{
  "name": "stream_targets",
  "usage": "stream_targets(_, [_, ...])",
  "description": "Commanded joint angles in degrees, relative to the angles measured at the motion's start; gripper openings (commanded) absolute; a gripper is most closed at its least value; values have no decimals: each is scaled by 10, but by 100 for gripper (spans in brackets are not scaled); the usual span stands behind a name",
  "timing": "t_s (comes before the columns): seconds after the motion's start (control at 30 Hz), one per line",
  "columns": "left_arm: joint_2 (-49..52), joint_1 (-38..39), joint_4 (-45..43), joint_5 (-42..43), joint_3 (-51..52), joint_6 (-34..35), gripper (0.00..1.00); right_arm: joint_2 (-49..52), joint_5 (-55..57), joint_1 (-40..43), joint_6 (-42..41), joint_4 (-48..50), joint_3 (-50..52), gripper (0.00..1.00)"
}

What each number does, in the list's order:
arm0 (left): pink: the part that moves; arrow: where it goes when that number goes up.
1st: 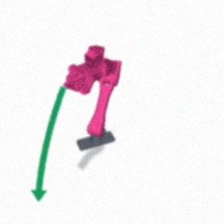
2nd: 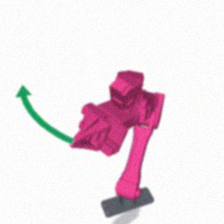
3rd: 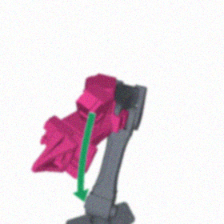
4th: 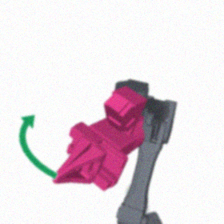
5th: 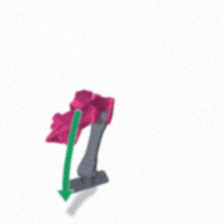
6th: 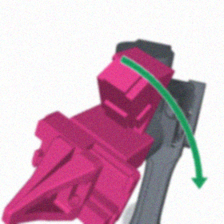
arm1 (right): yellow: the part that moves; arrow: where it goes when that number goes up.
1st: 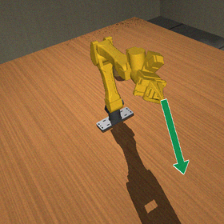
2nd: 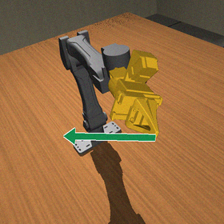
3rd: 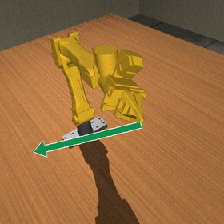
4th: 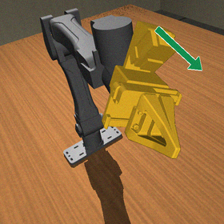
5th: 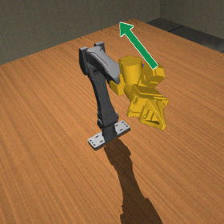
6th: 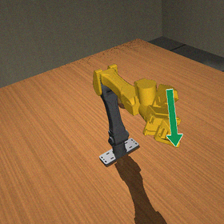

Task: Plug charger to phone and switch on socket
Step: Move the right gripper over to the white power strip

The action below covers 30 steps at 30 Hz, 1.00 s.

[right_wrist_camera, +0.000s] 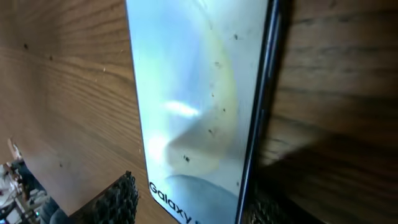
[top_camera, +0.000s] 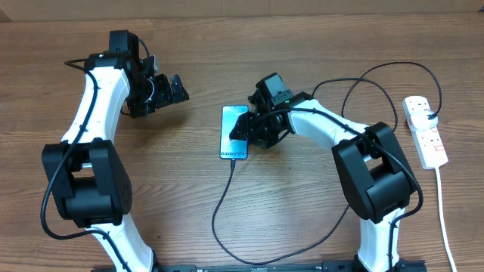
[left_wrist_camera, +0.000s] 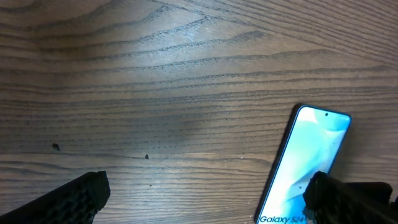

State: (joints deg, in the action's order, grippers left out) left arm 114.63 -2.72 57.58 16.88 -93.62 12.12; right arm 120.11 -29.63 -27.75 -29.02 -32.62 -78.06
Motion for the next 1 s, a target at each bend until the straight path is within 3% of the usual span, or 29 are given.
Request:
stream_targets(0.0, [-17, 1, 0, -6, -3, 8, 100, 20, 78, 9, -10, -9, 10, 65])
stream_targets(0.1, [-17, 1, 0, -6, -3, 8, 100, 19, 77, 9, -12, -11, 7, 84])
stream_targets(0.17, [-17, 1, 0, -6, -3, 8, 100, 19, 81, 10, -12, -23, -2, 89])
stream_targets(0.4, [-17, 1, 0, -6, -3, 8, 100, -31, 155, 43, 9, -177, -102, 91])
stream_targets(0.6, [-17, 1, 0, -6, -3, 8, 100, -96, 295, 97, 15, -362, -199, 100])
stream_targets(0.73, [-17, 1, 0, -6, -3, 8, 100, -130, 410, 177, 14, -452, -217, 100])
stream_targets(0.97, [-17, 1, 0, -6, -3, 8, 100, -132, 453, 331, 21, -498, -217, 100])
